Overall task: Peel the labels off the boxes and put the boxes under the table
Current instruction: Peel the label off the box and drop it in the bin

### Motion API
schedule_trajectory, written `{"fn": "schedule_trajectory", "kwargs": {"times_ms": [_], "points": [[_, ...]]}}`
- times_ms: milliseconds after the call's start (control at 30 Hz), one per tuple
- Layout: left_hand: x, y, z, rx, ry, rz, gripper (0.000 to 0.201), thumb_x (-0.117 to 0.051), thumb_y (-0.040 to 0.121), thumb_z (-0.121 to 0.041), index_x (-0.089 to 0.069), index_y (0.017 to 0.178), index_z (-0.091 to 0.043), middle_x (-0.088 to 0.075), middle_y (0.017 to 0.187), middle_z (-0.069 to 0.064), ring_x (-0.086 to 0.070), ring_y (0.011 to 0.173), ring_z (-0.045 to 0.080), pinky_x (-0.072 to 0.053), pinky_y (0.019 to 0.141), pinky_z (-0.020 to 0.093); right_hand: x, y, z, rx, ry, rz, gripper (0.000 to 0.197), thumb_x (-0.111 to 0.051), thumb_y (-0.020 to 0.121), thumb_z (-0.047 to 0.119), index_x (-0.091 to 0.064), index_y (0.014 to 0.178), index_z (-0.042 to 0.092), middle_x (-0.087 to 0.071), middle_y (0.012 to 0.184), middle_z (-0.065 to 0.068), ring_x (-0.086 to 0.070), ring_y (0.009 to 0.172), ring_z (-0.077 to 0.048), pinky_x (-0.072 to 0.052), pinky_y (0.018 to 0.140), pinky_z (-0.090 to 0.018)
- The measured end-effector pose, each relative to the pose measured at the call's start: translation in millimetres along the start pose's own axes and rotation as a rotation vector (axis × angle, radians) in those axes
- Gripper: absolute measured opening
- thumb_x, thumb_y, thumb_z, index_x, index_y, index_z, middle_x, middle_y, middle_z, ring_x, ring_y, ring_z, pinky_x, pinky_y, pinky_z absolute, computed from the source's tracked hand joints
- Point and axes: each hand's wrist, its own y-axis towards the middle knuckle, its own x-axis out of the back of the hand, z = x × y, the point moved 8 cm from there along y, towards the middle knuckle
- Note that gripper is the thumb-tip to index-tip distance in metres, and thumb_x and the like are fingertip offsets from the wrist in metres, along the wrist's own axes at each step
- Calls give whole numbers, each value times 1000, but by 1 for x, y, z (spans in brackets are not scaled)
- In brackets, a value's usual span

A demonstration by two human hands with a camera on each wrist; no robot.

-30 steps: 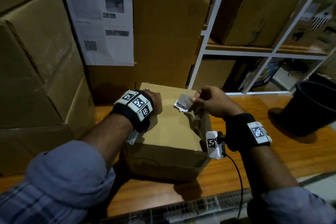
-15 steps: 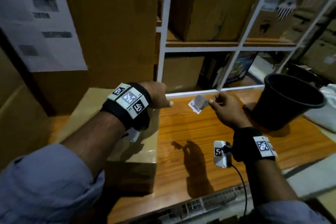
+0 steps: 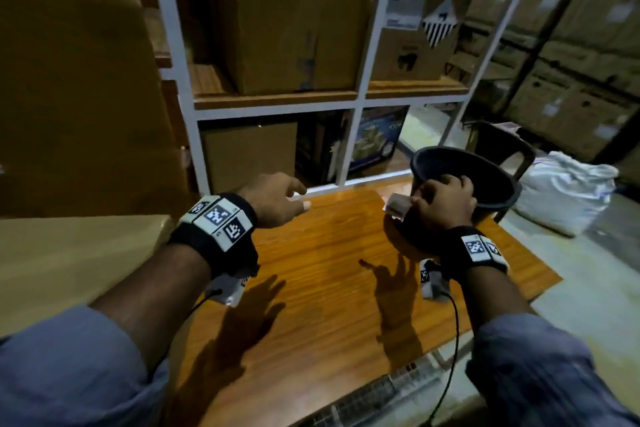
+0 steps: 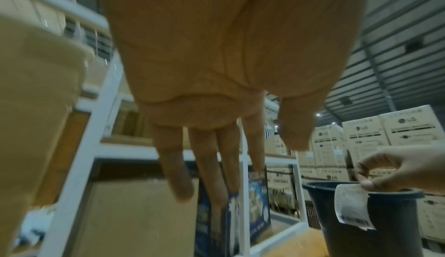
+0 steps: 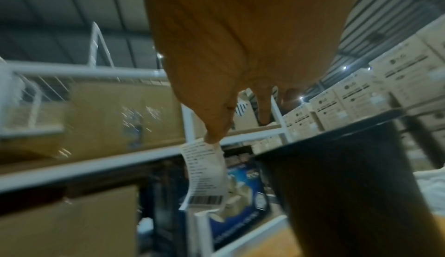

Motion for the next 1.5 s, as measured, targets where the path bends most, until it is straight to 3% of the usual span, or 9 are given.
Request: {"fn": "schedule_trajectory", "kwargs": {"times_ms": [167, 333, 533, 633, 767, 933, 1100, 1200, 1500], "points": [[2, 21, -4, -16, -233, -196, 35, -64, 100, -41, -68, 131, -25, -69, 128, -4, -63, 118, 18, -53, 100, 42, -20, 29, -18, 12, -54, 122, 20, -69, 95, 38, -73, 111, 28, -60, 128, -13, -53, 120, -38, -40, 104, -51], [-1, 43, -13, -50, -370, -296, 28, -65, 100, -37, -71, 125, -25, -72, 119, -5, -65, 111, 16, -56, 95, 41, -26, 37, -23, 2, -42, 100, 14, -73, 93, 29, -73, 102, 18, -57, 118, -15, -57, 109, -39, -51, 98, -52], [-29, 68, -23, -79, -560, -269, 23, -62, 103, -33, -72, 120, -22, -70, 116, -6, -63, 106, 13, -51, 87, 30, -25, 35, -27, 15, 76, 17, 11, -76, 91, 17, -71, 88, 7, -62, 106, -20, -62, 98, -42, -57, 88, -51], [-46, 87, -22, -52, -622, -221, 19, -61, 102, -39, -68, 117, -29, -70, 112, -9, -67, 101, 15, -57, 85, 33, -28, 15, -17, 54, 177, 19, 16, -77, 90, 19, -65, 79, 19, -67, 95, -15, -66, 92, -36, -54, 79, -41], [-60, 114, -16, 17, -780, -233, 29, -60, 96, -49, -62, 121, -34, -67, 113, -7, -67, 104, 20, -58, 95, 48, -27, -15, 4, 143, 303, 91, 16, -77, 91, 17, -69, 78, 18, -71, 81, 0, -66, 82, -18, -43, 71, -28], [-83, 130, -24, 143, -775, -133, 57, -63, 100, -44, -45, 146, -15, -61, 135, 6, -59, 124, 30, -48, 104, 38, -18, -47, 23, 221, 349, 206, 15, -78, 93, 22, -71, 80, 19, -73, 80, 6, -68, 80, -8, -50, 68, -28], [-104, 139, -24, 164, -749, -89, 68, -71, 90, -19, -39, 149, -16, -62, 137, 9, -60, 122, 33, -50, 100, 36, -9, -48, 18, 206, 565, 271, 11, -78, 95, 22, -74, 86, 17, -77, 85, -1, -75, 85, -17, -61, 78, -42], [-109, 134, -25, 130, -713, -83, 82, -63, 83, -24, -27, 156, -16, -55, 145, 13, -57, 127, 36, -48, 102, 37, -4, -40, 16, 146, 683, 237, 13, -74, 97, 17, -72, 89, 7, -76, 82, -12, -75, 78, -30, -61, 69, -42], [-127, 124, -20, -7, -587, -3, 97, -46, 79, -27, 5, 161, -42, -40, 156, 20, -58, 119, 41, -53, 99, 55, -40, -14, 11, 59, 390, 85, 13, -76, 91, 17, -71, 79, 18, -70, 72, 6, -68, 73, -14, -44, 68, -28]]}}
